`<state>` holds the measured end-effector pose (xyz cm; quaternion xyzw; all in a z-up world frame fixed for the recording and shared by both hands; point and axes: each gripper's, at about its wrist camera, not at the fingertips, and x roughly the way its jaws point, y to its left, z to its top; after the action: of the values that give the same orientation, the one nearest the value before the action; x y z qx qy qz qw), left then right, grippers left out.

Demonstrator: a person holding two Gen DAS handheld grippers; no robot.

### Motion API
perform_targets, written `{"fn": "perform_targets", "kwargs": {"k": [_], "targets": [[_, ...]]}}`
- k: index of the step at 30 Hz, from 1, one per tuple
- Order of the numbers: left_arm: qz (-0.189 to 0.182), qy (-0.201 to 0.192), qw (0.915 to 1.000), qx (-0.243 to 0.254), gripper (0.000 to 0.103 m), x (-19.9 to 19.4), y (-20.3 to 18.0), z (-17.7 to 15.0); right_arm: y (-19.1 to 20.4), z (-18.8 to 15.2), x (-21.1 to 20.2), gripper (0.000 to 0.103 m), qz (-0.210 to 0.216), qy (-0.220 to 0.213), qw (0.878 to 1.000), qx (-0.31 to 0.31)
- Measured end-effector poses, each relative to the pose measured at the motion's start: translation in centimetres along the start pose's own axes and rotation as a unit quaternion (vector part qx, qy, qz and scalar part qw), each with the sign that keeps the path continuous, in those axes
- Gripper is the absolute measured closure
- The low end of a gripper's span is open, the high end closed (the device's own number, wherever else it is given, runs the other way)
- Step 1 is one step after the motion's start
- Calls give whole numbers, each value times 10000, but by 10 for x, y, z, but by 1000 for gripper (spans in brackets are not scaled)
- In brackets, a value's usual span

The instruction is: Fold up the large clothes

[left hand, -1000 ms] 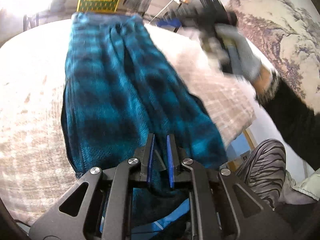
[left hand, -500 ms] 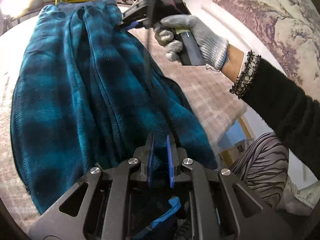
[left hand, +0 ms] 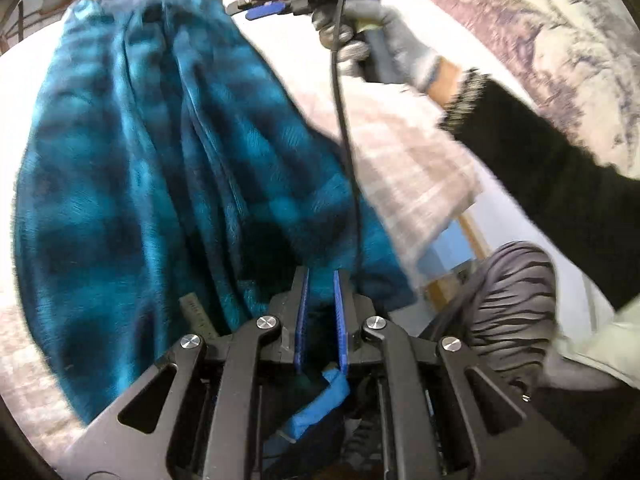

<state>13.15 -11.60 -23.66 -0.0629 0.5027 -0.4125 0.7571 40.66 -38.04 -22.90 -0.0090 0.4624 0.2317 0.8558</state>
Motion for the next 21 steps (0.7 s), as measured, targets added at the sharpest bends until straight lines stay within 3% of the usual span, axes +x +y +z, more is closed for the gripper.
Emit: {"fn": "perform_targets", "kwargs": {"k": [2, 4, 7, 10, 12, 14, 15, 17, 18, 21], "targets": [[-78, -274, 9995, -99, 94, -15, 2, 1, -24, 20, -2, 49, 177, -279, 9988, 374], [-182, -403, 9987, -258, 94, -15, 4, 6, -51, 42, 8, 49, 309, -506, 9947, 845], [-157, -233, 9996, -79, 94, 3, -1, 17, -89, 73, 35, 49, 464, -762, 9836, 1568], [-79, 107, 9999, -18, 94, 30, -2, 20, -125, 97, 73, 49, 699, -743, 9692, 2242], [-71, 280, 9995, -127, 94, 41, 6, 21, -140, 108, 93, 55, 766, -761, 9622, 2499], [61, 426, 9986, -301, 94, 50, 18, 20, -147, 115, 104, 97, 942, -796, 9598, 2522], [1, 456, 9980, -441, 94, 53, 24, 20, -144, 121, 106, 98, 1000, -772, 9625, 2399], [-241, 437, 9958, -770, 94, 57, 33, 19, -124, 136, 104, 100, 612, -738, 9796, 1765], [-251, 436, 9956, -785, 94, 59, 33, 19, -110, 146, 105, 101, 109, -669, 9898, 1252], [-221, 390, 9966, -698, 94, 62, 28, 17, -96, 159, 131, 101, -863, -326, 9942, 555]]}}
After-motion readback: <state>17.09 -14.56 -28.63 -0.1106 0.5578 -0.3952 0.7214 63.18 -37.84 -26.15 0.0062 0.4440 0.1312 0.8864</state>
